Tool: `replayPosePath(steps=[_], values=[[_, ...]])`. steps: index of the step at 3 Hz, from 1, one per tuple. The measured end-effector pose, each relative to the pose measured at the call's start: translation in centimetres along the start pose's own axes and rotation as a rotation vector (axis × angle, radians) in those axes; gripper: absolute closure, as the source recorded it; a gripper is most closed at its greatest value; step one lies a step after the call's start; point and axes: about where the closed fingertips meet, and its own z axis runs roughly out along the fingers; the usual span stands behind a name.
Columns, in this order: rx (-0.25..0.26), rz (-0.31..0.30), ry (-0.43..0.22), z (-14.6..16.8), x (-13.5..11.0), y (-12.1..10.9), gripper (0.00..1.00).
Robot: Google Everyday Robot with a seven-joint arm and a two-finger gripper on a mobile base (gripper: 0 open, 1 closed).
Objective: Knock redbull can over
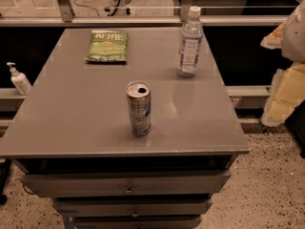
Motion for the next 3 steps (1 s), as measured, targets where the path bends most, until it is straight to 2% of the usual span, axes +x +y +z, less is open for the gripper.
replayPosePath(steps=[1,2,3], values=[[0.008,0.002,-0.014,-0.1,-0.1,0.0,0.0],[0.003,0.006,-0.112,1.7,-1.4,-0.1,0.0],[-0.041,0.022,-0.3,5.9,-4.1,-0.2,0.0]])
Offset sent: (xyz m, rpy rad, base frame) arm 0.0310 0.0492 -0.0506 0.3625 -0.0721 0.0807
